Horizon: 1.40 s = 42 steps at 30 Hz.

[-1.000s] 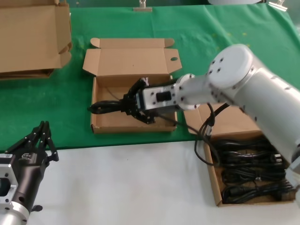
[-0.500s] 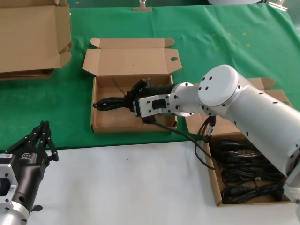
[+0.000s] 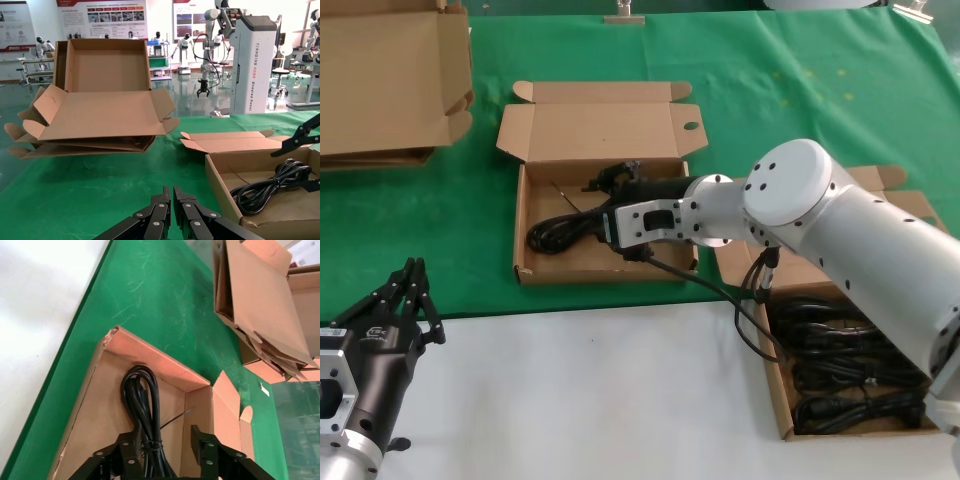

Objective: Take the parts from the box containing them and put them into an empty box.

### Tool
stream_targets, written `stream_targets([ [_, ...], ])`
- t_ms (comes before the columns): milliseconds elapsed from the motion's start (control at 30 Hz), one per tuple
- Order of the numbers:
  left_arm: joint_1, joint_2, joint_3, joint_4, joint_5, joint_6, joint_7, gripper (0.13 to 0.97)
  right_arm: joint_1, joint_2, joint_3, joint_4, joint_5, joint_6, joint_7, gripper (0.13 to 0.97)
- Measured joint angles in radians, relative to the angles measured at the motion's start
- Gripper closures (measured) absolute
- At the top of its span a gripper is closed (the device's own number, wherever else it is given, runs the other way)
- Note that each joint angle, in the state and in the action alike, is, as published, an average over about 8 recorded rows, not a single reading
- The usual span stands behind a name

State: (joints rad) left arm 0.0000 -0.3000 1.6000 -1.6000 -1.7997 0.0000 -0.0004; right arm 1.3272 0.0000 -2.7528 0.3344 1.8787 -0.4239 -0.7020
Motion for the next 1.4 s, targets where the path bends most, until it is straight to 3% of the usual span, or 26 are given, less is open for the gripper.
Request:
stream_targets([
  [67, 0.000, 0.000, 0.000, 0.000, 0.000, 0.000, 0.000, 0.925, 0.003, 0.000, 0.000, -0.005, 0.024, -0.003, -0.015, 0.753],
  [300, 0.000, 0.000, 0.000, 0.000, 0.000, 0.000, 0.000, 0.925, 0.027, 0.000, 0.015, -0.039, 0.142, -0.041, -0.079, 0.625],
  [533, 0.000, 0.000, 0.000, 0.000, 0.000, 0.000, 0.000, 0.925, 0.029, 0.035, 0.142, -0.008, 0.143, -0.082, -0.096, 0.482],
  [933, 0.000, 0.000, 0.000, 0.000, 0.000, 0.000, 0.000, 0.925, -0.120, 0.315, 0.329, 0.505, -0.066, -0.068, 0.203, 0.248],
  [1200, 0.000, 0.000, 0.000, 0.000, 0.000, 0.000, 0.000, 0.925, -0.259, 0.488, 0.444, 0.803, -0.207, 0.001, 0.417, 0.167],
  [1400, 0.000, 0.000, 0.000, 0.000, 0.000, 0.000, 0.000, 0.925, -0.327, 0.551, 0.505, 0.903, -0.241, 0.018, 0.479, 0.153],
])
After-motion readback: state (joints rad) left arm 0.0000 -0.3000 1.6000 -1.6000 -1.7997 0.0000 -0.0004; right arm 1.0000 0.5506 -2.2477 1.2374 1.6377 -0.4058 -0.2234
